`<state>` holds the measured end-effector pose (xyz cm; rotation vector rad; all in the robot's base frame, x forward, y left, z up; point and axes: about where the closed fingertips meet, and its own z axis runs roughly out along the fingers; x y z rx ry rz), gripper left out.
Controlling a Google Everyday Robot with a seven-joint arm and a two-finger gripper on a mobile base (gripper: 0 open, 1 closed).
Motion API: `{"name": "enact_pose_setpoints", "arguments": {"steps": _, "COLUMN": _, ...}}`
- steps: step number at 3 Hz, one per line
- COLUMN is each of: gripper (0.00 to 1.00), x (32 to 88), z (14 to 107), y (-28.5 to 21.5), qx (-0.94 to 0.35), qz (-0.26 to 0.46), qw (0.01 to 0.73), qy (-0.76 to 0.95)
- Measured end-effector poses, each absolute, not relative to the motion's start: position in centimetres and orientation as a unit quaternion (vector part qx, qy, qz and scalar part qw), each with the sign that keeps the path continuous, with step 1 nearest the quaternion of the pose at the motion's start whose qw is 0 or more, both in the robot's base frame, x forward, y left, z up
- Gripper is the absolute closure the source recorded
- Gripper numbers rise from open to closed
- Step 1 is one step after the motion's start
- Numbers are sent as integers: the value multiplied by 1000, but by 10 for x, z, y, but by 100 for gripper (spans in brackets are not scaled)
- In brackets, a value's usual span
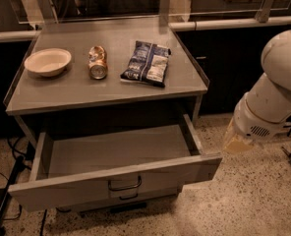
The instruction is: Close top drawer
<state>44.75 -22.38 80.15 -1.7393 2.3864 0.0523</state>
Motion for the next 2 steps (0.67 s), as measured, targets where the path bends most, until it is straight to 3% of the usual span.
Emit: {"name": "enact_pose_setpoints", "arguments": {"steps": 2, "gripper": 100, "x": 467, "z": 739, "y": -238, "qx": -549, "qz": 37, "qw": 90, "qy": 830}}
